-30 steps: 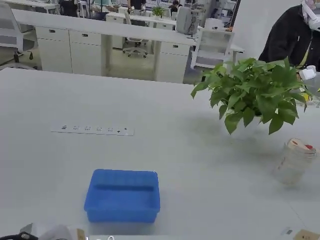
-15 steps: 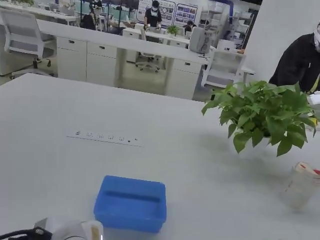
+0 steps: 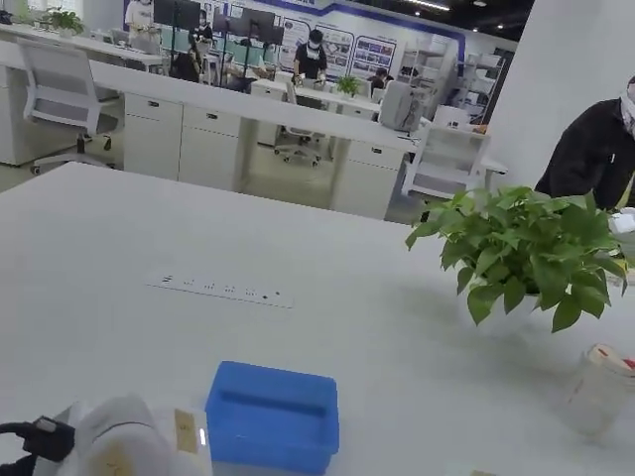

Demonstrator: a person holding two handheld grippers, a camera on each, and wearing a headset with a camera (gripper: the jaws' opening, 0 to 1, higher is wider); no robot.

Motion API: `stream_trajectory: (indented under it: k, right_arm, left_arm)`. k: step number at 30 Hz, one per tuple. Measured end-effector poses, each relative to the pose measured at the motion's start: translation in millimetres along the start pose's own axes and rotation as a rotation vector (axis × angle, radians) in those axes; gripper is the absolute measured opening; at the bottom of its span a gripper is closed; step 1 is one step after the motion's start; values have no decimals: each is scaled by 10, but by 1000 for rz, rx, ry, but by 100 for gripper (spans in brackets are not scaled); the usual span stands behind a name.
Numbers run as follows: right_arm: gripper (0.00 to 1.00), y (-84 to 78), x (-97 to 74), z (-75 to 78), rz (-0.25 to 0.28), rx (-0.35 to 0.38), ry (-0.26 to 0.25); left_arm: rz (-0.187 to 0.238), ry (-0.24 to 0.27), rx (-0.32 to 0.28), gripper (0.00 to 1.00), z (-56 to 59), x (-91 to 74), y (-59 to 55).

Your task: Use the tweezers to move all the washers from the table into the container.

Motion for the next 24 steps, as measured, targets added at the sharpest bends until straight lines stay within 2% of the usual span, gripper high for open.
stream_trajectory:
  k: [1,2,4,6,9,10,12,15,20,24]
  right_arm:
    - [3,9,23,-32,-4,-18,24]
    - [2,20,36,-42,-6,-18,27]
    - [0,41,74,-88,-21,-73,71]
    - [0,77,113,-147,-28,-116,105]
    - [2,119,164,-261,-30,-127,169]
    - [5,140,174,-332,-29,-125,212]
    - [13,179,195,-364,-27,-123,228]
    - [14,202,221,-382,-31,-145,250]
    - [13,235,270,-416,-45,-202,289]
    - [11,287,302,-480,-47,-238,329]
  left_arm:
    - [6,-7,3,0,22,-25,30]
    - [10,-11,8,0,39,-49,56]
    - [24,-22,28,0,72,-112,116]
    - [35,-41,23,0,110,-181,177]
    - [47,-62,38,0,163,-289,281]
    - [52,-63,48,0,166,-319,316]
    - [65,-71,66,0,176,-390,402]
    - [89,-92,74,0,214,-470,512]
    - [62,-119,115,0,280,-534,568]
    - [64,-135,132,0,326,-560,616]
Point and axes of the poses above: the centre of the closed fingertips' face, and the gripper's own axes: x roughly forward along the fingers, z roughly to its right, y roughly out of its top, the point moved 1 cm from there along -x, roughly backward along the fingers, and after that the axes turned 12 degrees about z, right-handed, at the moved point
